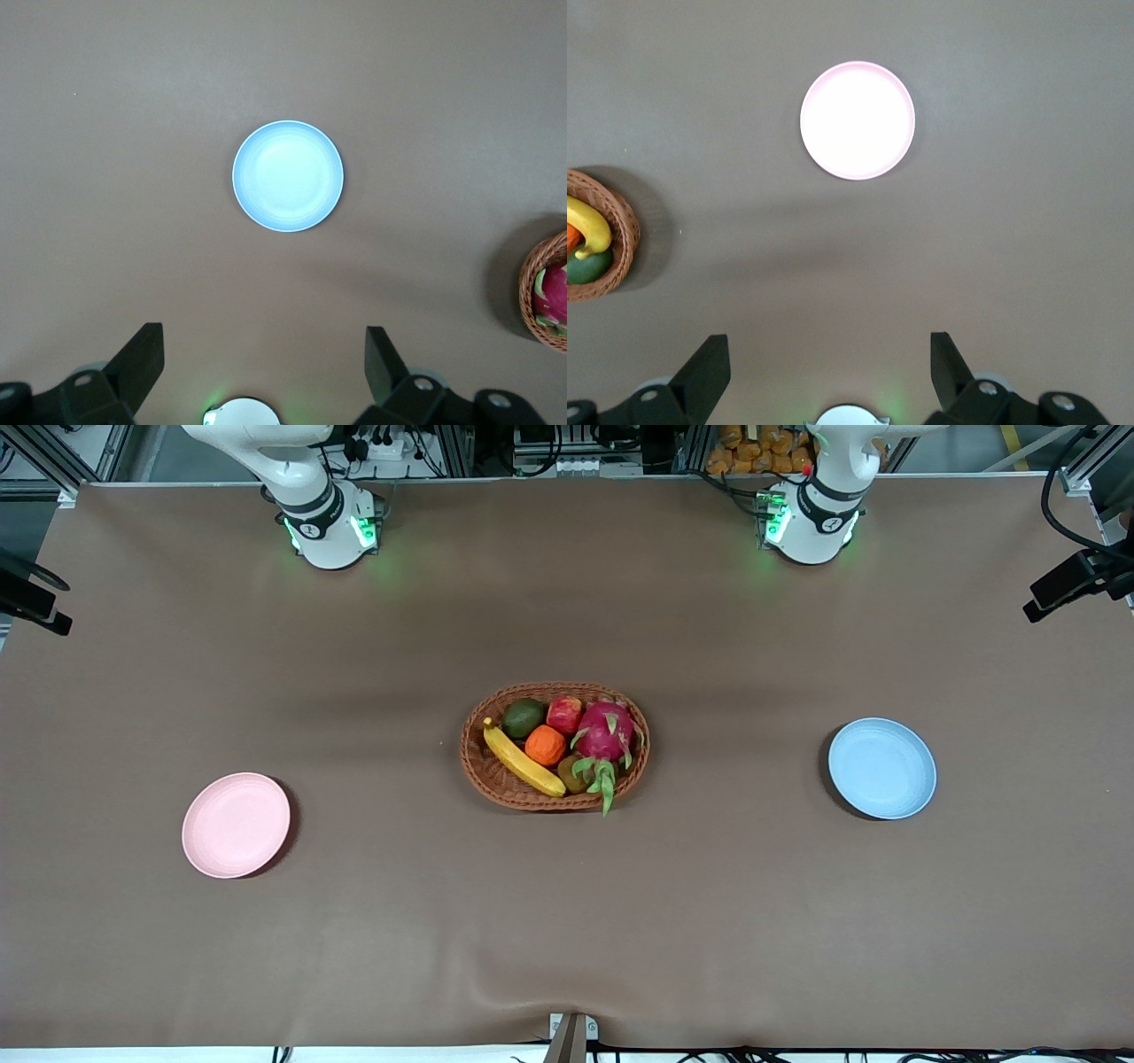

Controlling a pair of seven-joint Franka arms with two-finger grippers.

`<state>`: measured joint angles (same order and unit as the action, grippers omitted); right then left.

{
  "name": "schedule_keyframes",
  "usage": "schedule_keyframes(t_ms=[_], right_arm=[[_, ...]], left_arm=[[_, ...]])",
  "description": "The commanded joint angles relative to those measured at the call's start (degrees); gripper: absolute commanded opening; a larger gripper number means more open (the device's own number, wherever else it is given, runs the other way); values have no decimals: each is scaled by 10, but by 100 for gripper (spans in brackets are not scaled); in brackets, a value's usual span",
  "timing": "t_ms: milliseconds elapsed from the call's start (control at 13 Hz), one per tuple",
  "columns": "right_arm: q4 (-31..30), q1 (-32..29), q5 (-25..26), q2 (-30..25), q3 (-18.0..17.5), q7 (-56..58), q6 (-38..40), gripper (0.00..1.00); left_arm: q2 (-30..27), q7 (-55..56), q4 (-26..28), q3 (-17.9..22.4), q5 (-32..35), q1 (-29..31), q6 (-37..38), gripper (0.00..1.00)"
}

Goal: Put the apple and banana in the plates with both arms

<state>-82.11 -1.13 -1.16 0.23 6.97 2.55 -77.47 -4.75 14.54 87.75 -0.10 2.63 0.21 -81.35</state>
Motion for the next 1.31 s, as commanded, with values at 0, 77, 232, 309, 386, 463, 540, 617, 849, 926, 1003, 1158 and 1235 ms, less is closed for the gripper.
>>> schedule_keyframes(t_ms=[0,77,232,309,386,463,540,617,849,926,1003,1158,1235], right_arm=[[3,-5,2,-4,-6,4,13,100],[3,-4,2,-4,-6,4,13,100],[3,-5,2,-4,-6,5,13,100],[3,-5,2,-4,-6,5,13,100],[3,-5,2,-3,-6,5,12,100],[3,-5,2,-3,-6,5,12,100],[3,-5,2,-3,-6,5,12,100],[3,-4,2,-3,-6,5,12,100],[3,-2,2,-1,-6,5,11,100],[3,-2,2,-1,-7,5,11,100],[3,-2,2,-1,-7,5,11,100],[3,-1,2,-1,-7,5,11,100],[3,-2,2,-1,-7,5,10,100]], left_arm=[[0,-13,-13,7,-5,-5,22,100],[1,-12,-13,6,-8,-4,22,100],[3,-12,-24,5,-8,-10,22,100],[3,-12,-24,2,-11,-12,22,100],[4,-13,-21,-6,-14,-11,23,100],[4,-14,-20,-11,-14,-8,29,100],[4,-14,-20,-12,-15,-8,38,100],[4,-14,-20,-13,-15,-9,42,100],[5,-8,-21,-15,-15,-10,41,100],[5,-8,-21,-16,-15,-10,41,100],[4,-7,-21,-17,-15,-10,41,100],[5,-9,-20,-17,-15,-11,41,100],[10,-8,-21,-18,-15,-11,39,100]])
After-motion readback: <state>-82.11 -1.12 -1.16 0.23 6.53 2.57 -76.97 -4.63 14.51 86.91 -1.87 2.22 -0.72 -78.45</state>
